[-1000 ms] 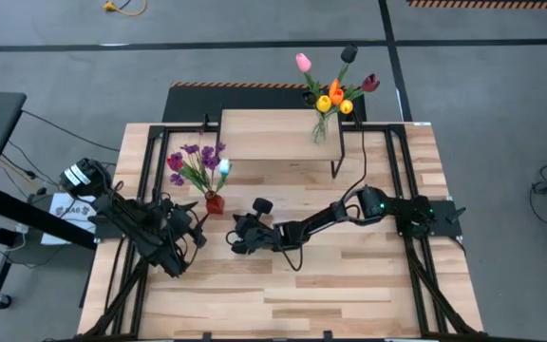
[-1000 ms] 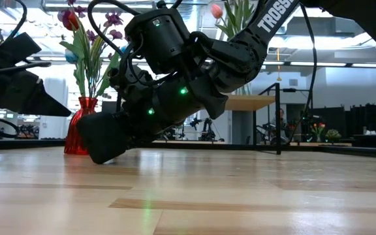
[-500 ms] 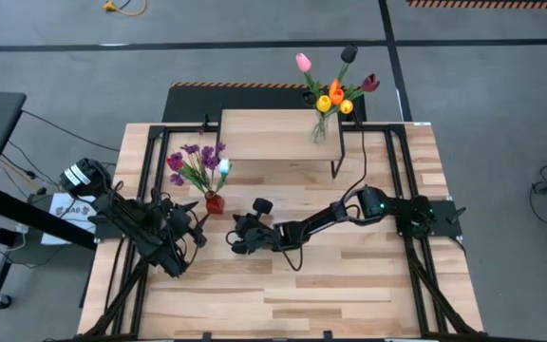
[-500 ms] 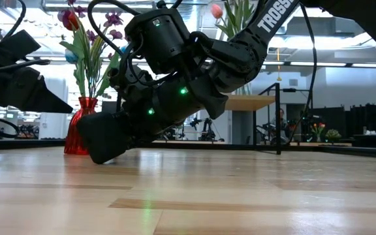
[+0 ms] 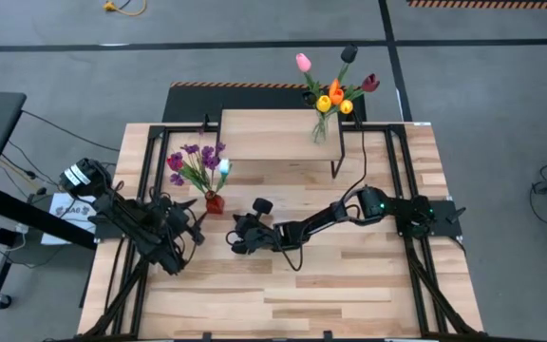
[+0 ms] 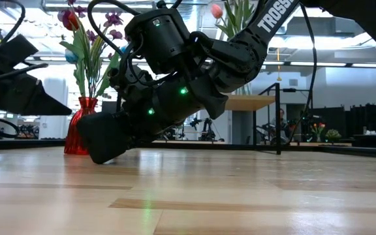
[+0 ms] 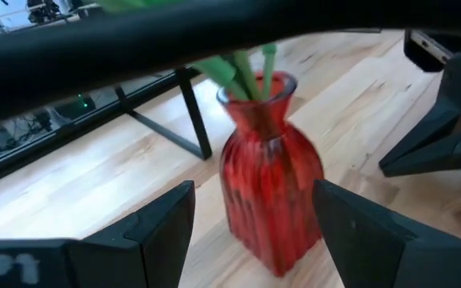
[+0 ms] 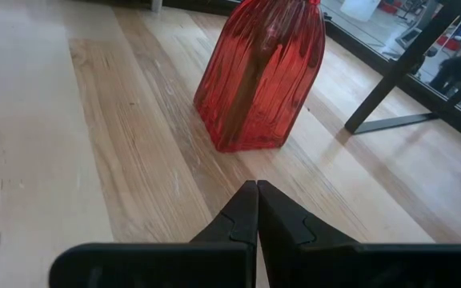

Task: Pick and place flowers into a vace then onto a shelf
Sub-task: Put the red flower vase on the shelf

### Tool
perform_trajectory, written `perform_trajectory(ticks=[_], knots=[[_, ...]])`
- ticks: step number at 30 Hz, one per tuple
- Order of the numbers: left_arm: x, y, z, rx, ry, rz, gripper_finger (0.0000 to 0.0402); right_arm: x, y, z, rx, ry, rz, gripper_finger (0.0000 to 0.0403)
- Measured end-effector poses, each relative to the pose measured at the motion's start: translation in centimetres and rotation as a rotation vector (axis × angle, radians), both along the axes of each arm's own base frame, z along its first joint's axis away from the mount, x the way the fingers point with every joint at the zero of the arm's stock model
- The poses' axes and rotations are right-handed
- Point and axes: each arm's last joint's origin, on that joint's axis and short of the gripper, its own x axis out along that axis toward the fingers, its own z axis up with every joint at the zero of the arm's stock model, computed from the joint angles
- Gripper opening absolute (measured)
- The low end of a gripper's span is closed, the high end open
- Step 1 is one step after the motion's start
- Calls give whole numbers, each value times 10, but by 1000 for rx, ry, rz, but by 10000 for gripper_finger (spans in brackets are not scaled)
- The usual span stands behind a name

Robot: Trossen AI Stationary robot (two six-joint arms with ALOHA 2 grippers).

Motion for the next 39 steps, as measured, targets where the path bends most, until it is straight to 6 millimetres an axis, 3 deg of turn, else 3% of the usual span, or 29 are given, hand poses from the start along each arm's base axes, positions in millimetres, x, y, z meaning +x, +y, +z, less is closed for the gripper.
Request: perform_trajectory(ticks=[15,39], knots=[[-9,-3,3,-11,-103,-71,229,0,0,0,-1,2,-1,0],[21,12,7,-29,-99,79,229,0,0,-1,0,5,0,0]])
